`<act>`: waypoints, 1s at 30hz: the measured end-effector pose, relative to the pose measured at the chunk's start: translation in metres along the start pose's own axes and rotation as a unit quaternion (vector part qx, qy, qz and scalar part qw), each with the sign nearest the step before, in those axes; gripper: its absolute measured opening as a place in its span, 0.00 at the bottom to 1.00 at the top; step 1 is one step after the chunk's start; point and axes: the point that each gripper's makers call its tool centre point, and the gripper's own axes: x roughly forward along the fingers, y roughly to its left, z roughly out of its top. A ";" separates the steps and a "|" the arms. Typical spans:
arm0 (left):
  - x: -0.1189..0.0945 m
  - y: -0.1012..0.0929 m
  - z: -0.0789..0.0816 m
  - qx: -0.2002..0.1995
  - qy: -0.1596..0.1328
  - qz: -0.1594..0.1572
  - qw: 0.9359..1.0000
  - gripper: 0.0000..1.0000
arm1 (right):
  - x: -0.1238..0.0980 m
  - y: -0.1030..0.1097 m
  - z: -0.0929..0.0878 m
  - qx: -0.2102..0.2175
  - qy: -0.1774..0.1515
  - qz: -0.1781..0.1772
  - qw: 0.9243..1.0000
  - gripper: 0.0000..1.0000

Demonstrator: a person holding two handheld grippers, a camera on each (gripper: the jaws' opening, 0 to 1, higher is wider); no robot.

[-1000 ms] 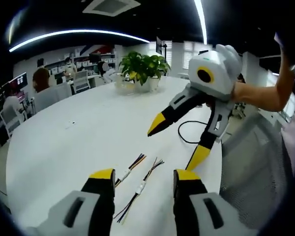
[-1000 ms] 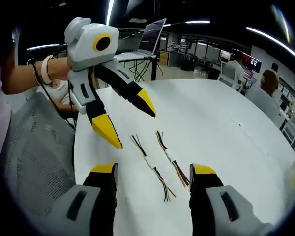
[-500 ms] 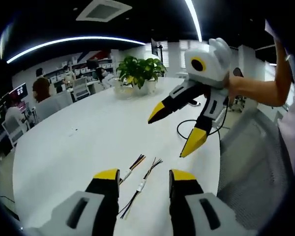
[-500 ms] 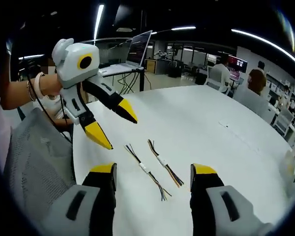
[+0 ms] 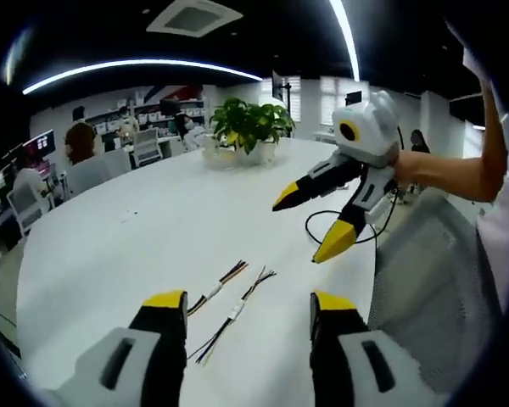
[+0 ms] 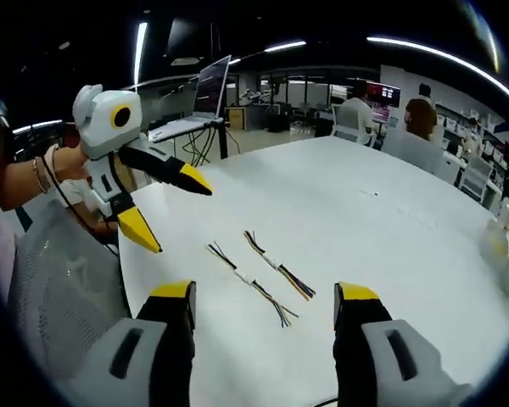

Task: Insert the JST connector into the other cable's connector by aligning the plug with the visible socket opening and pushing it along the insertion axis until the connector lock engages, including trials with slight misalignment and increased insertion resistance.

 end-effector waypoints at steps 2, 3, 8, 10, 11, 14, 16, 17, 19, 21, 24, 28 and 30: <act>0.000 -0.001 0.000 -0.007 -0.004 0.000 1.000 0.60 | -0.001 -0.001 -0.001 0.009 -0.002 -0.001 1.000 0.69; -0.001 -0.002 -0.001 -0.007 -0.006 0.000 1.000 0.61 | -0.002 -0.001 -0.002 0.016 -0.005 -0.002 1.000 0.70; -0.002 -0.003 -0.008 -0.043 0.007 -0.002 0.999 0.67 | -0.002 0.004 -0.005 0.022 -0.006 -0.005 1.000 0.77; -0.002 -0.001 -0.011 -0.039 0.011 0.005 0.999 0.70 | -0.003 0.006 -0.006 0.025 -0.004 -0.006 1.000 0.78; -0.002 -0.001 -0.013 -0.038 0.015 0.007 0.999 0.72 | -0.004 0.006 -0.007 0.025 -0.003 -0.007 1.000 0.79; -0.003 0.002 -0.020 -0.024 0.031 0.024 0.999 0.75 | -0.006 0.005 -0.009 0.032 -0.003 -0.014 0.999 0.85; -0.004 0.000 -0.022 -0.016 0.031 0.021 0.999 0.76 | -0.008 0.004 -0.008 0.036 -0.009 -0.021 0.999 0.88; -0.004 -0.001 -0.022 -0.016 0.031 0.019 0.999 0.76 | -0.008 0.003 -0.008 0.037 -0.009 -0.023 0.999 0.88; -0.004 -0.003 -0.022 -0.017 0.032 0.016 0.999 0.76 | -0.010 0.003 -0.010 0.038 -0.010 -0.024 0.999 0.88; -0.004 -0.006 -0.022 -0.018 0.030 0.010 0.999 0.77 | -0.011 0.003 -0.011 0.041 -0.016 -0.027 0.999 0.88; -0.003 -0.009 -0.025 -0.028 0.034 0.008 0.999 0.80 | -0.012 0.004 -0.013 0.043 -0.014 -0.028 0.999 0.88; -0.004 -0.010 -0.027 -0.035 0.030 0.008 0.999 0.81 | -0.013 0.006 -0.018 0.043 -0.015 -0.029 0.999 0.88; -0.005 -0.010 -0.027 -0.043 0.027 0.011 0.999 0.81 | -0.013 0.008 -0.018 0.044 -0.016 -0.027 0.999 0.88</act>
